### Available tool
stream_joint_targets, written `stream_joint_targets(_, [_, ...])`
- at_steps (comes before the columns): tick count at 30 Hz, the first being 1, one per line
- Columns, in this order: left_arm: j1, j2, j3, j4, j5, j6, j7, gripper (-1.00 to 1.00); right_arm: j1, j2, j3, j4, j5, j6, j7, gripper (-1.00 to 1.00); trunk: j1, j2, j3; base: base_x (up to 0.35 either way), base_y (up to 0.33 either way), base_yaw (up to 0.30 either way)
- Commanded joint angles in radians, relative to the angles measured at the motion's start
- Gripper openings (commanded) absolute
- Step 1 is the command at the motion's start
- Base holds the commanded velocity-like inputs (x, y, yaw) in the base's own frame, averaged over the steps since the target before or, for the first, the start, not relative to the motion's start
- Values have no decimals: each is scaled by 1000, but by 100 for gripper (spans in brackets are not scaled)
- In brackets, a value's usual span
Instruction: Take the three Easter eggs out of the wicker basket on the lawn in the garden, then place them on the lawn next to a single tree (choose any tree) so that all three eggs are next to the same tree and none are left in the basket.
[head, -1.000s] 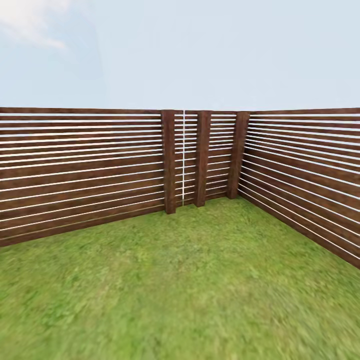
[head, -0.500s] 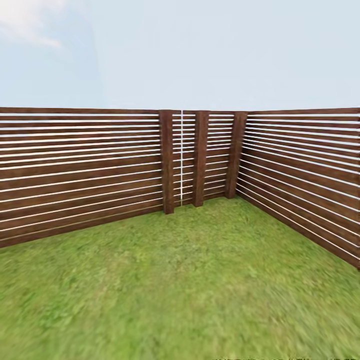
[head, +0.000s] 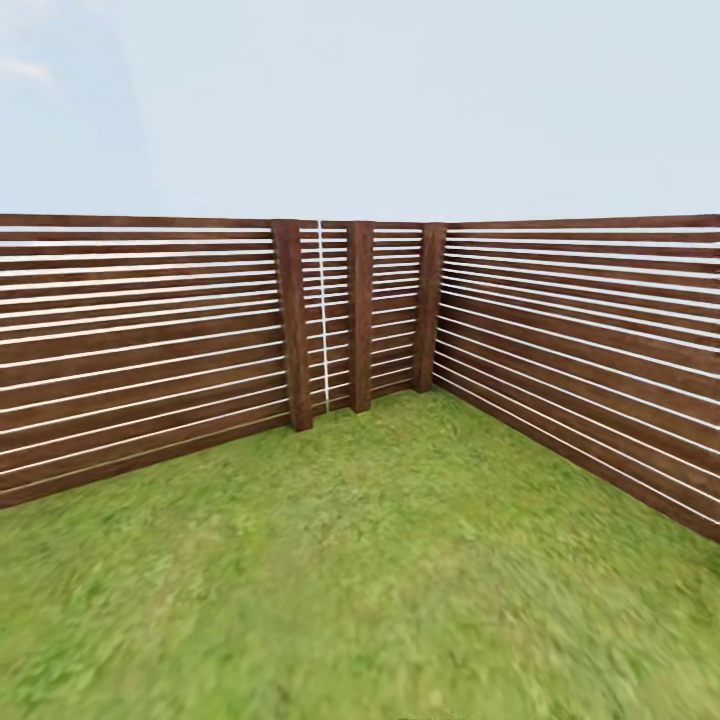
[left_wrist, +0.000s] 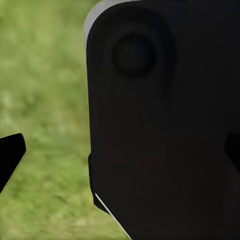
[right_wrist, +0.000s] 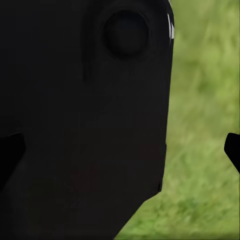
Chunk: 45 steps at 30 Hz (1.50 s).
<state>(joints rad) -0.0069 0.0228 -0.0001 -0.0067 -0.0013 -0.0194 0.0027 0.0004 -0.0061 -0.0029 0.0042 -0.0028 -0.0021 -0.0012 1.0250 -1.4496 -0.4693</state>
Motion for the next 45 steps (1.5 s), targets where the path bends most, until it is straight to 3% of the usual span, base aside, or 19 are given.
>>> stream_joint_targets(1, [0,0,0,0,0,-2,0,100,0,0,0,1,0,-1,0,100,0,0,-1,0,0,-294])
stream_joint_targets(45, [0,0,0,0,0,-2,0,100,0,-6,2,9,0,-2,3,100,0,0,-1,0,0,-295])
